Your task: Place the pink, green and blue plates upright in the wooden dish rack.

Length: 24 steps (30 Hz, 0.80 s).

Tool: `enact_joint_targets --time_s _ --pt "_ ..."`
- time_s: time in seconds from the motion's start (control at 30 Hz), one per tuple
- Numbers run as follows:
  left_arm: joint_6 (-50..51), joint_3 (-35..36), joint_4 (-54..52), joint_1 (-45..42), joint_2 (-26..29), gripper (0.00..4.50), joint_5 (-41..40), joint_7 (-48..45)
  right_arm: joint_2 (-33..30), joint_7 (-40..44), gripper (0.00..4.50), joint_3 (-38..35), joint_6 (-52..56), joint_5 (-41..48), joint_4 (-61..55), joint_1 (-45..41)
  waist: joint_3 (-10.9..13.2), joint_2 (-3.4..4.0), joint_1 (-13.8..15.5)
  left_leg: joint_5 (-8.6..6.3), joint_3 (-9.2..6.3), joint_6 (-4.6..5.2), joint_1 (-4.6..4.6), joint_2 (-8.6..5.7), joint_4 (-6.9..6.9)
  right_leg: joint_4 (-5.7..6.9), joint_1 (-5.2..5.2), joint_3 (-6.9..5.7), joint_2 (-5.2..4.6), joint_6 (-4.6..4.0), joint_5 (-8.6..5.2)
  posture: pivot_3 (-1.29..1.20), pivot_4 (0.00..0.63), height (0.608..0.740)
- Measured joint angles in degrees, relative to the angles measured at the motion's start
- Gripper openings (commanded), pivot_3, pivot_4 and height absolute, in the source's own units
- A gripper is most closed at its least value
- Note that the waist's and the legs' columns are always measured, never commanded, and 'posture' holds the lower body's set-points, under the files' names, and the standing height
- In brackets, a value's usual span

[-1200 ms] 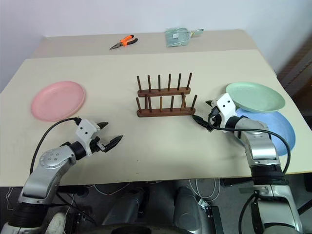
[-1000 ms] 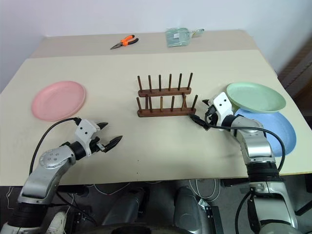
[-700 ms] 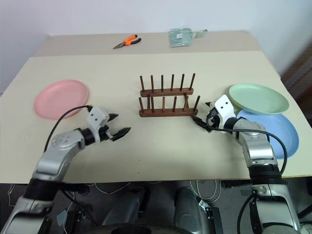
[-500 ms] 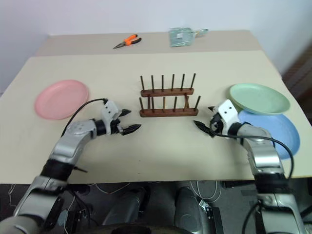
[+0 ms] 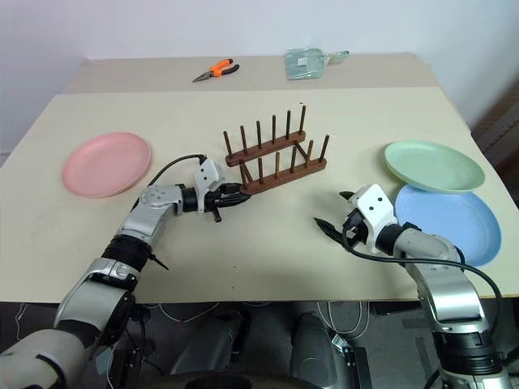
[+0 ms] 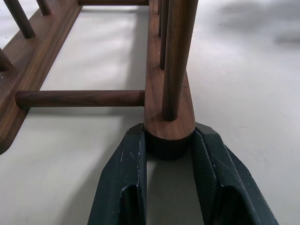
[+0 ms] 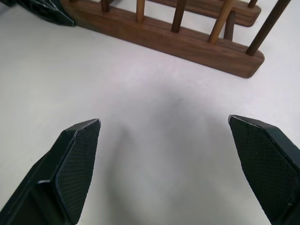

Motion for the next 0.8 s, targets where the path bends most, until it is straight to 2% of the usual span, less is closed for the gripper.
enact_joint_targets --time_s 0.23,0.33,0.57,0.8 --pt "5.3 -2.0 -19.6 10.6 8.0 0.73 -2.0 -9.4 -3.1 3.7 4.50 0.4 0.0 0.0 2.3 -0.3 0.0 0.02 -0.6 -0.03 0.00 0.05 -0.02 0.02 -0.05 -0.10 -0.01 0.04 0.02 -0.21 0.13 0.00 0.150 0.739" --pt "7.9 -2.1 -24.3 12.8 9.7 0.73 -2.7 -10.9 -4.5 4.8 4.50 0.2 0.0 0.0 3.2 0.1 0.0 0.02 -0.3 -0.03 -0.02 0.05 -0.02 0.04 -0.02 -0.10 0.02 0.03 0.04 -0.21 0.13 0.00 0.150 0.739" --pt "8.9 -2.0 -24.8 13.0 10.4 0.73 -2.1 -9.3 -6.5 6.6 4.50 -0.2 -0.4 -0.1 4.5 2.8 0.0 0.02 -0.5 -0.03 0.02 0.05 -0.02 0.07 -0.03 -0.14 0.00 0.04 0.03 -0.06 0.05 0.00 0.150 0.739" --pt "8.0 -2.0 -24.3 13.1 10.4 0.73 -1.6 -7.9 -6.3 6.7 4.50 0.2 -4.1 -1.2 7.2 1.7 0.0 0.02 -0.6 -0.03 0.10 0.05 0.00 0.14 -0.02 -0.14 0.00 0.05 0.08 -0.08 0.08 0.00 0.150 0.739"
